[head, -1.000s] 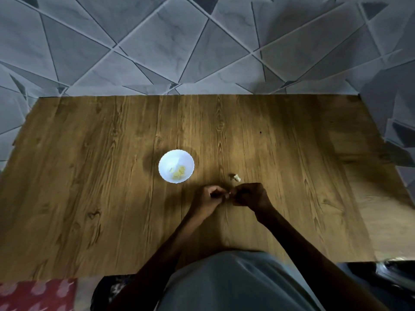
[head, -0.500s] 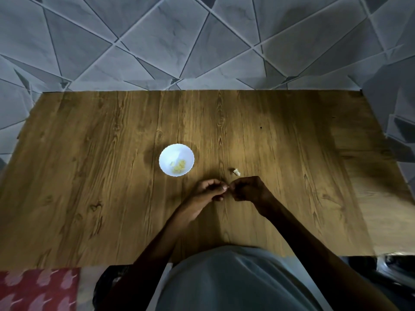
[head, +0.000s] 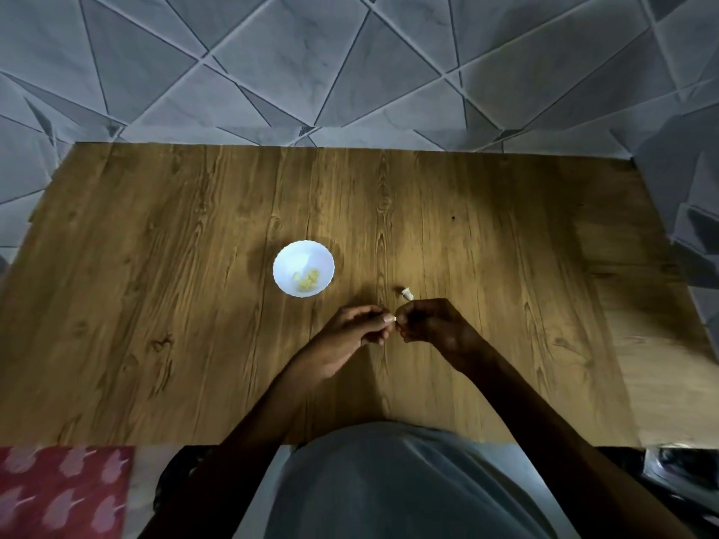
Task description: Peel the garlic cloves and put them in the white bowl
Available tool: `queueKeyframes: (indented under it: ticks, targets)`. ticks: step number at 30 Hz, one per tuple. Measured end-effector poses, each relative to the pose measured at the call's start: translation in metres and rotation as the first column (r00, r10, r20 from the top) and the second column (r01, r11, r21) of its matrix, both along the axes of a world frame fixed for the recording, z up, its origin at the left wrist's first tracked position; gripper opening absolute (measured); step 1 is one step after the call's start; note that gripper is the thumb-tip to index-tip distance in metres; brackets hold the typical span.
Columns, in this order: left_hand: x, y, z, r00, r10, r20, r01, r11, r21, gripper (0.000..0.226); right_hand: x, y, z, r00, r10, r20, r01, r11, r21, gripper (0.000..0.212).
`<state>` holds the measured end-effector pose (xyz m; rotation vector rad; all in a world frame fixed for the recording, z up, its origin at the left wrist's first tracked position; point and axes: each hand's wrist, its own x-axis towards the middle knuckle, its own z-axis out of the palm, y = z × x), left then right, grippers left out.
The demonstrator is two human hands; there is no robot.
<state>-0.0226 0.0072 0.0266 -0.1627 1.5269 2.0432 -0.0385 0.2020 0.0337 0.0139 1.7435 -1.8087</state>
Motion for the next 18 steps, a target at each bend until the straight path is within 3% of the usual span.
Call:
queueKeyframes:
  ticks: [2, 4, 7, 10, 12, 13, 15, 18]
  targets:
    - [0.003, 0.003, 0.002, 0.972, 0.063, 0.226, -0.093, 0.988, 0.123, 0.009, 0.001, 0.0, 0.003, 0.995, 0.014, -0.097, -0.015, 1.0, -0.012, 0.016]
    - [0.005, 0.004, 0.001, 0.948, 0.089, 0.306, -0.144, 0.976, 0.162, 0.014, 0.0, -0.001, 0.002, 0.997, 0.006, -0.074, -0.006, 1.0, -0.004, 0.018]
    - [0.007, 0.004, -0.003, 0.987, 0.089, 0.133, -0.11, 0.981, 0.161, 0.015, -0.001, -0.003, -0.001, 0.988, -0.032, 0.152, 0.039, 0.998, -0.04, 0.021]
    - [0.006, 0.004, -0.006, 0.995, 0.096, 0.017, -0.098, 0.987, 0.129, 0.009, -0.003, -0.006, -0.001, 0.88, -0.043, 0.474, 0.175, 0.956, -0.237, 0.023]
    - [0.005, 0.004, -0.007, 0.996, 0.089, 0.006, -0.089, 0.99, 0.109, 0.009, -0.004, -0.006, -0.003, 0.841, -0.056, 0.539, 0.229, 0.938, -0.26, 0.023]
    - [0.005, 0.003, -0.008, 0.997, 0.083, 0.005, -0.083, 0.992, 0.097, 0.009, -0.004, -0.005, -0.005, 0.86, -0.076, 0.504, 0.208, 0.955, -0.211, 0.023]
    - [0.005, 0.001, -0.009, 0.997, 0.08, -0.001, -0.08, 0.995, 0.066, 0.009, -0.001, -0.005, -0.01, 0.951, -0.122, 0.285, 0.126, 0.992, 0.001, 0.017]
    - [0.006, -0.001, -0.011, 0.996, 0.082, -0.021, -0.081, 0.996, 0.02, 0.012, 0.0, -0.005, -0.018, 0.992, -0.066, -0.11, 0.104, 0.917, 0.386, 0.013]
